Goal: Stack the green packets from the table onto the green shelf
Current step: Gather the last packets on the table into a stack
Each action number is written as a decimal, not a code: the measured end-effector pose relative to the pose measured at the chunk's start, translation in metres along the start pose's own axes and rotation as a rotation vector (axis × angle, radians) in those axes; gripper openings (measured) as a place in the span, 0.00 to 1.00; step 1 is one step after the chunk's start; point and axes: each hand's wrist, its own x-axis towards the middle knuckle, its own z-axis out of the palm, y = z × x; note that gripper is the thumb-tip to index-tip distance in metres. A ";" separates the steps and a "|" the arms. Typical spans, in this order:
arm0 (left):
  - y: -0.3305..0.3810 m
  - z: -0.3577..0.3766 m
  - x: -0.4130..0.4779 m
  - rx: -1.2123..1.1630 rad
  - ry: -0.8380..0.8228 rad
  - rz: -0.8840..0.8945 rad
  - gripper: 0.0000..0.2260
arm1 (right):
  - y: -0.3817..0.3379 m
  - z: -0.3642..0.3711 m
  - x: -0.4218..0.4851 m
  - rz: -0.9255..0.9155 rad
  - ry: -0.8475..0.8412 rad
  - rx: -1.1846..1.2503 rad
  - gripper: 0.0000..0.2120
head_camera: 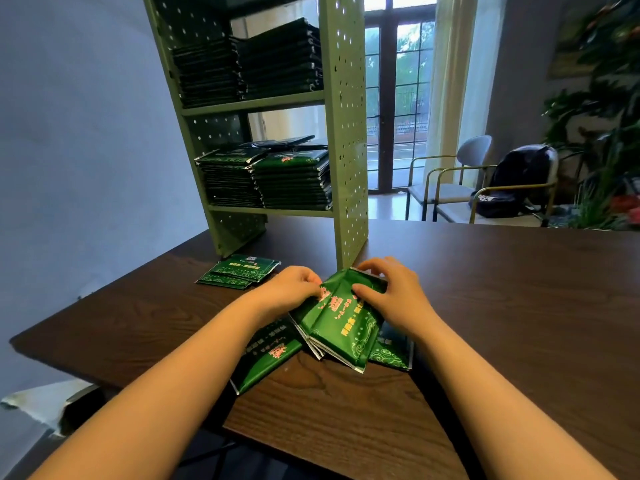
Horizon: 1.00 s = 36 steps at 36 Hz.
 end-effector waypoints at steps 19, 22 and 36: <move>-0.015 -0.020 -0.040 -0.268 -0.022 -0.074 0.07 | -0.022 -0.029 0.000 0.174 -0.503 -0.782 0.19; -0.027 -0.034 -0.046 -0.394 0.072 -0.138 0.10 | -0.026 -0.034 -0.004 0.262 -0.666 -0.799 0.22; -0.068 -0.073 -0.072 -0.892 0.283 -0.364 0.11 | -0.029 -0.037 -0.004 0.305 -0.547 -0.638 0.24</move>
